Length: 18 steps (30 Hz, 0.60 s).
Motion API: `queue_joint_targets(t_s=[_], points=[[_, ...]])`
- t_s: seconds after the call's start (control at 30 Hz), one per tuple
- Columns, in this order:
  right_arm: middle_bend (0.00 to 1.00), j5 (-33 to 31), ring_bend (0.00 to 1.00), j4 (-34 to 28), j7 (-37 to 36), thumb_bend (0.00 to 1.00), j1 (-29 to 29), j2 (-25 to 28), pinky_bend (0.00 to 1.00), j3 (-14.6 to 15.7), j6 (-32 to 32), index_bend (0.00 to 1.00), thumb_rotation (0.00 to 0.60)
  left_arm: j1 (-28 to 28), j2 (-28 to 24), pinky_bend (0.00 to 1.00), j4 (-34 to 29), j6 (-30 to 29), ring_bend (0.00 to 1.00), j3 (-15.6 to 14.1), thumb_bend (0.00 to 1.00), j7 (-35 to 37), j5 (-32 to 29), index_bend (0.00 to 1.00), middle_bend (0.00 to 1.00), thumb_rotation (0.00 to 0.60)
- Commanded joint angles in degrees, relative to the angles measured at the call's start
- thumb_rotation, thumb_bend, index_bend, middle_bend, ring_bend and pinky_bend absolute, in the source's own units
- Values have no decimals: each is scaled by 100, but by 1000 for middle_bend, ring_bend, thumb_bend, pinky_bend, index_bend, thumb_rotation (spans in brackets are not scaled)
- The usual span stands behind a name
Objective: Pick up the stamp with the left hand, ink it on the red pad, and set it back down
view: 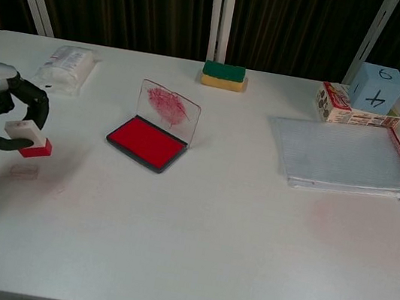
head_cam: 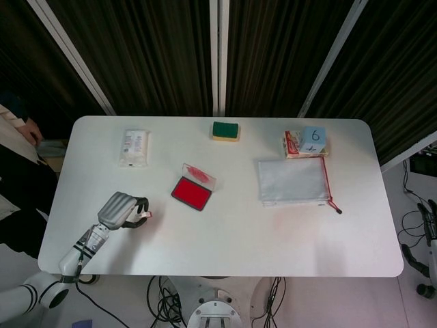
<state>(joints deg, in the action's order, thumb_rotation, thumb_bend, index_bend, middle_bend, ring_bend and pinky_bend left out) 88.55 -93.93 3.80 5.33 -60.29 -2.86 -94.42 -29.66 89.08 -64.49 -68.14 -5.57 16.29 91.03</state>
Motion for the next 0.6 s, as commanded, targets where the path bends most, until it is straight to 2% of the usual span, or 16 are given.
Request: queue_joint_targets(t_s=[0.03,0.37,0.6], points=[[0,3,0,-23,31,190,4,-4,0,2,-13,0,600,73,183,1000,272,32,973,-76,453,148,84,635,640,600],[0,-63,0,-58,58,190,13,13,0,1,17,0,600,173,451,1000,866,76,973,-84,453,445,109,635,639,600],[0,-57,0,-57,61,190,15,9,0,0,6,0,600,178,475,1000,967,178,974,-90,450,654,113,627,630,600]])
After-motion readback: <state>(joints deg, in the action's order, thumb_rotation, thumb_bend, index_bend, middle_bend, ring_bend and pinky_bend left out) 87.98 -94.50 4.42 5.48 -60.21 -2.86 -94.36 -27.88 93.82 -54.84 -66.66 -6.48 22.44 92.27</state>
